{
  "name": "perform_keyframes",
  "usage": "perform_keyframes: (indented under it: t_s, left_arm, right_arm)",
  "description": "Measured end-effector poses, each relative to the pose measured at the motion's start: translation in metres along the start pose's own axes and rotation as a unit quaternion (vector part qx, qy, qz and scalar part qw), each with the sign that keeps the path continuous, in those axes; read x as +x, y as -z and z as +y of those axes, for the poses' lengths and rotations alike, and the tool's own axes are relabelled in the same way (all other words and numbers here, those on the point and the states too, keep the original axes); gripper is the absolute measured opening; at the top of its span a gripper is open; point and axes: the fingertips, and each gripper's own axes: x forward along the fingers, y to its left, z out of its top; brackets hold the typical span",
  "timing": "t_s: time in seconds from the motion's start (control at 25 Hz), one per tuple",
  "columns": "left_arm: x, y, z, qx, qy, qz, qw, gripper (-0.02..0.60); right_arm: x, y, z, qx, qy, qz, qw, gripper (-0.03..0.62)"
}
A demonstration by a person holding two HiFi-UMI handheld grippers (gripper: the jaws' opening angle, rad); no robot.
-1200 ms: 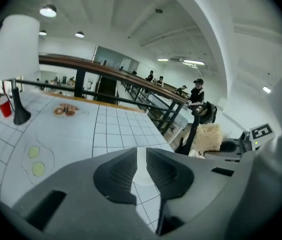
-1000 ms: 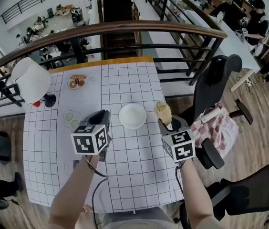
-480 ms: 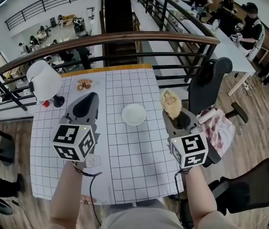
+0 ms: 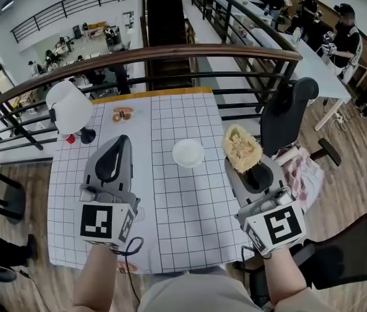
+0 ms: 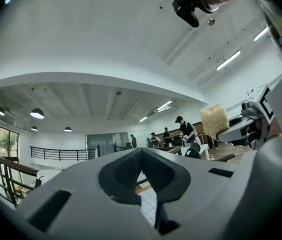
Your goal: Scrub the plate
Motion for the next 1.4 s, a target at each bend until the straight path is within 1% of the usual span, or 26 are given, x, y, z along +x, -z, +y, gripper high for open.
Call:
perform_keyframes:
  t_s: [0.12,0.2,0.28,0.36,0.44,0.6,0.72,0.84,1.0,1.12,1.2,1.32,1.4]
  left_arm:
    - [-0.016,0.004,-0.004,0.003,-0.012,-0.011,0.9999,0.014]
    - [-0.023,0.013,-0.012,0.012,-0.012,0.0,0.9999,0.014]
    - [-0.029,0.024,-0.022,0.03,-0.016,0.017,0.9993,0.014]
    - [-0.035,0.036,-0.032,0.037,-0.015,0.035,0.9986,0.014]
    - [-0.042,0.049,-0.039,0.036,-0.007,0.05,0.9981,0.014]
    - [-0.057,0.066,-0.053,0.02,0.001,0.074,0.9971,0.014]
    - [-0.061,0.069,-0.062,0.018,0.019,0.086,0.9959,0.014]
    - [-0.058,0.066,-0.067,0.018,0.037,0.084,0.9956,0.012]
    - [-0.055,0.061,-0.072,0.011,0.042,0.08,0.9959,0.012]
    - [-0.055,0.061,-0.072,0.0,0.042,0.083,0.9957,0.012]
    - [-0.056,0.061,-0.073,-0.007,0.047,0.087,0.9951,0.012]
    - [-0.058,0.059,-0.073,-0.003,0.053,0.086,0.9949,0.012]
    - [-0.058,0.055,-0.076,-0.009,0.062,0.085,0.9944,0.012]
  right_arm:
    - [-0.002,0.013,0.019,0.002,-0.02,0.016,1.0,0.13]
    - [-0.005,0.026,0.031,-0.004,-0.031,0.032,0.999,0.13]
    - [-0.009,0.039,0.04,-0.01,-0.045,0.049,0.998,0.13]
    - [-0.013,0.05,0.047,-0.016,-0.054,0.062,0.996,0.13]
    - [-0.017,0.057,0.049,-0.014,-0.05,0.064,0.997,0.131]
    - [-0.031,0.062,0.052,0.019,-0.036,0.046,0.998,0.13]
    - [-0.039,0.062,0.053,0.028,-0.032,0.044,0.998,0.13]
    - [-0.038,0.056,0.052,0.044,-0.035,0.029,0.998,0.13]
    - [-0.039,0.054,0.054,0.031,-0.03,0.028,0.999,0.13]
    - [-0.036,0.052,0.06,0.02,-0.035,0.026,0.999,0.13]
    - [-0.035,0.053,0.063,0.021,-0.039,0.027,0.999,0.13]
    - [-0.035,0.056,0.062,0.029,-0.035,0.03,0.999,0.13]
    - [-0.034,0.055,0.062,0.037,-0.035,0.025,0.998,0.13]
